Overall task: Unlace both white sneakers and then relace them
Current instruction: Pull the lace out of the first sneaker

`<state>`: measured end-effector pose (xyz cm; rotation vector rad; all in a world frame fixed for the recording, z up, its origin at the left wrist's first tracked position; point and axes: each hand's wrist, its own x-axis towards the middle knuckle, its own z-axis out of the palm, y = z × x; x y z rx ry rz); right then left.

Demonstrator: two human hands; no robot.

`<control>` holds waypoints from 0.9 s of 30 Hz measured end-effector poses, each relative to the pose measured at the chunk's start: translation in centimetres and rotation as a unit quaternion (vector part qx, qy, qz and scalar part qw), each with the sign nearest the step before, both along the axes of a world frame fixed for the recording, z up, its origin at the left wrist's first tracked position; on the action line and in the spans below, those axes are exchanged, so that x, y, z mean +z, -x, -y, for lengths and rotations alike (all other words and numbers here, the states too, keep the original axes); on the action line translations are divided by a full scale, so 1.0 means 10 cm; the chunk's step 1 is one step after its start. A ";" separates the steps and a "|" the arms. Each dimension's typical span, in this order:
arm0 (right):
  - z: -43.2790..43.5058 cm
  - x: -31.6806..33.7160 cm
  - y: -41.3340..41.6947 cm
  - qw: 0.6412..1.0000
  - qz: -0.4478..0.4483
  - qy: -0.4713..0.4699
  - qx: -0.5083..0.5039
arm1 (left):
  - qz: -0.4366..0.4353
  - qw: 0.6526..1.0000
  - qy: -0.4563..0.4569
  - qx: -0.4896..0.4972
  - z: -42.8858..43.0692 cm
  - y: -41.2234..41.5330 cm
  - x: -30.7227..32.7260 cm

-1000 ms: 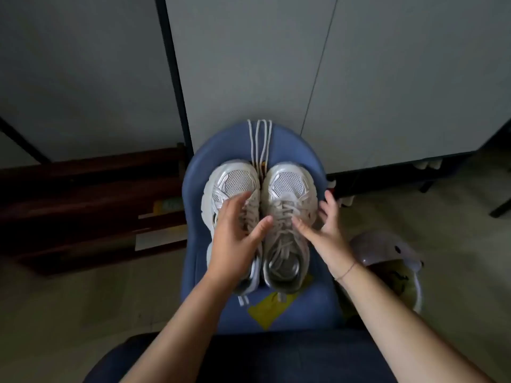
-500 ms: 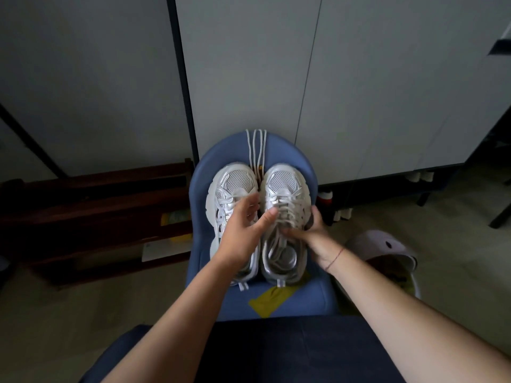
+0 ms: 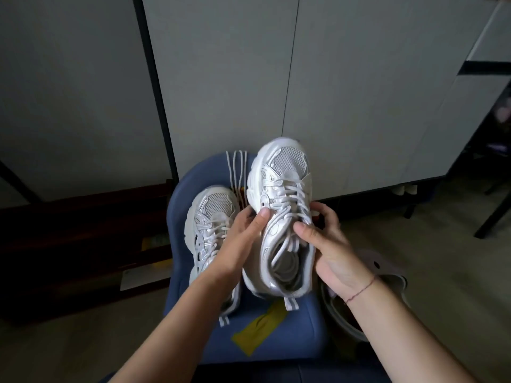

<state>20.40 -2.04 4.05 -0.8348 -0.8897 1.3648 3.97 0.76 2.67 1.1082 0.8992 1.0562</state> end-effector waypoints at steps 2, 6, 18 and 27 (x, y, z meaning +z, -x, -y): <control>0.01 -0.01 0.00 0.999 0.013 -0.010 0.032 | 0.019 0.999 -0.016 -0.032 -0.01 0.03 0.05; 0.00 -0.02 -0.04 0.991 0.124 -0.026 -0.037 | 0.036 0.999 -0.021 0.019 -0.02 -0.02 0.03; 0.17 0.15 -0.03 0.908 0.361 -0.052 -0.208 | 0.050 0.989 -0.020 0.135 0.04 -0.18 0.03; 0.28 0.17 0.06 0.798 0.534 -0.114 -0.254 | 0.081 0.987 -0.012 0.137 0.17 -0.10 0.04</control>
